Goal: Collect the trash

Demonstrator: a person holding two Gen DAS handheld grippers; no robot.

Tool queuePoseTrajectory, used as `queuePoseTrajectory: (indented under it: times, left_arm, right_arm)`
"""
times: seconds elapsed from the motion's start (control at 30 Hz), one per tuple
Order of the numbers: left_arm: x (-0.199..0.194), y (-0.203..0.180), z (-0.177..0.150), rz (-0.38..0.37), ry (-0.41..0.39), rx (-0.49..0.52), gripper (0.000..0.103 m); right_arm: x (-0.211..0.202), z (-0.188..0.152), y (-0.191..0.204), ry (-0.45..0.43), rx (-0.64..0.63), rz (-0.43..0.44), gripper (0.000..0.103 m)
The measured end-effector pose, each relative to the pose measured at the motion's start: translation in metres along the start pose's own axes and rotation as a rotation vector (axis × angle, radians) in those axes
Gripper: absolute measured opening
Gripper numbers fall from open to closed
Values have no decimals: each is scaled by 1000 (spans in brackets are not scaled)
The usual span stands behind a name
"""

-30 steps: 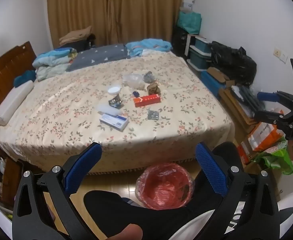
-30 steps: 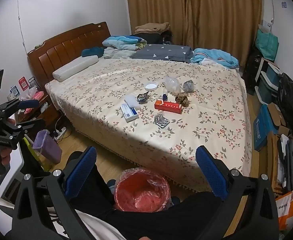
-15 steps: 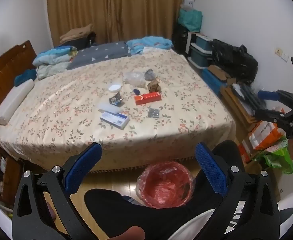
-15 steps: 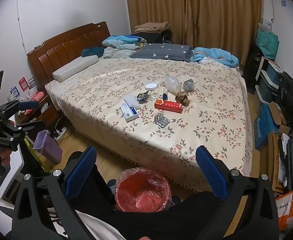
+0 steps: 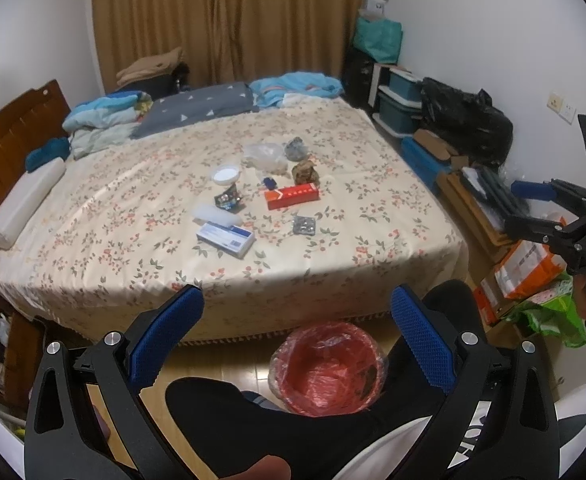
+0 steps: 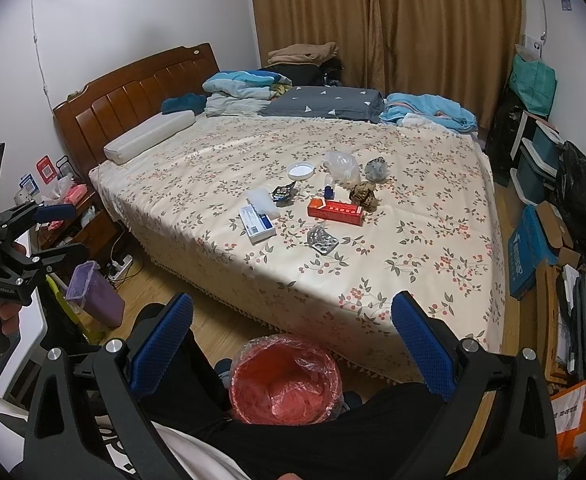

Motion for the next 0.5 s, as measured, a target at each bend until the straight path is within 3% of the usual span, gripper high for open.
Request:
queuePoseTrajectory:
  times: [0.5]
  left_arm:
    - [0, 1, 3, -1, 2, -2, 97]
  right_arm:
    - [2, 1, 0, 1, 5, 2, 98]
Point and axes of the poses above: each gripper's, at about its wrist camera, not at the fingertips, and x roughly the way its jaws point, y to its left, z to its top, the point moved 9 cm from there along x, roughly the way its jaws point, and after that the axes turned 5 degrees about y, right-handed, at the moved point
